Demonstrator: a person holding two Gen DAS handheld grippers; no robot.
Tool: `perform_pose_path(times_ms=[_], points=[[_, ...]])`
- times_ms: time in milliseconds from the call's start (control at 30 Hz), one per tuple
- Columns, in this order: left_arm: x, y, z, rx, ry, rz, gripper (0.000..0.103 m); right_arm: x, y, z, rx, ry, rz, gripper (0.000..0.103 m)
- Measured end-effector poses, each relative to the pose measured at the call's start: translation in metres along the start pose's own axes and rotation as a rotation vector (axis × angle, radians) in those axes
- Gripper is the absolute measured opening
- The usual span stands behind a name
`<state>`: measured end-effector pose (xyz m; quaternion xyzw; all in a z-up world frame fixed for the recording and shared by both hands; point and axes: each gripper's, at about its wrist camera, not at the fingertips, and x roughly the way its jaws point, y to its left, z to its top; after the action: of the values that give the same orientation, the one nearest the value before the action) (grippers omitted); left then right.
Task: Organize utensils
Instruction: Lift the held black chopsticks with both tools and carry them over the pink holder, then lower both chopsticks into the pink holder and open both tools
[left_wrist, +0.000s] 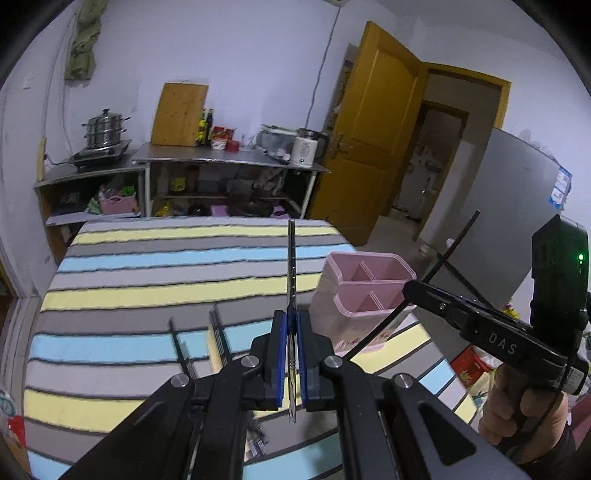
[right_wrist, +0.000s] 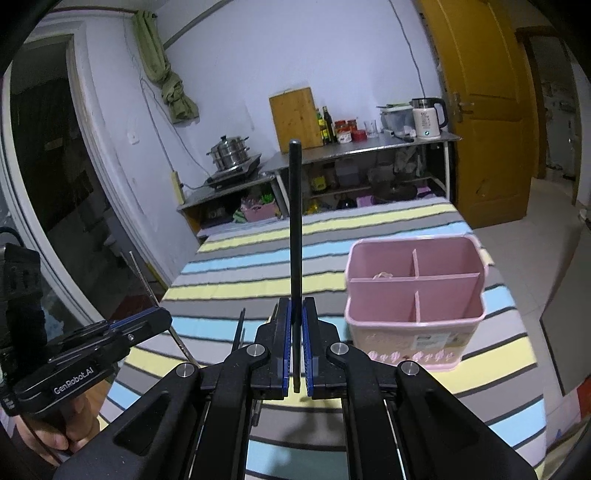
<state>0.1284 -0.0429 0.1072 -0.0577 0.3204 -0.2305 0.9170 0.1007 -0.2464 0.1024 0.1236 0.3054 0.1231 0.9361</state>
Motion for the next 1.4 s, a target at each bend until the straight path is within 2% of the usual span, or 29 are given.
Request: perform_pose_path(times_ms=[300, 633, 800, 1067, 1400], points=[[0.025, -0.037, 0.049, 0.032, -0.057, -0.079, 0.005, -0.034, -0.028, 0.043, 0.032, -0.11, -0.051, 0.005], [0.078, -0.05, 0.083, -0.002, -0.085, -0.135, 0.005, -0.024, -0.057, 0.068, 0.081, -0.145, -0.097, 0.005], [0.106, -0.054, 0.079, 0.002, -0.066, -0.135, 0.005, -0.007, -0.071, 0.066, 0.102, -0.129, -0.101, 0.005], [0.151, -0.051, 0.061, 0.006, -0.014, -0.14, 0.005, 0.03, -0.089, 0.045, 0.136, -0.055, -0.108, 0.005], [0.169, -0.039, 0.037, -0.001, 0.033, -0.112, 0.005, 0.059, -0.103, 0.024, 0.161, 0.028, -0.121, 0.006]])
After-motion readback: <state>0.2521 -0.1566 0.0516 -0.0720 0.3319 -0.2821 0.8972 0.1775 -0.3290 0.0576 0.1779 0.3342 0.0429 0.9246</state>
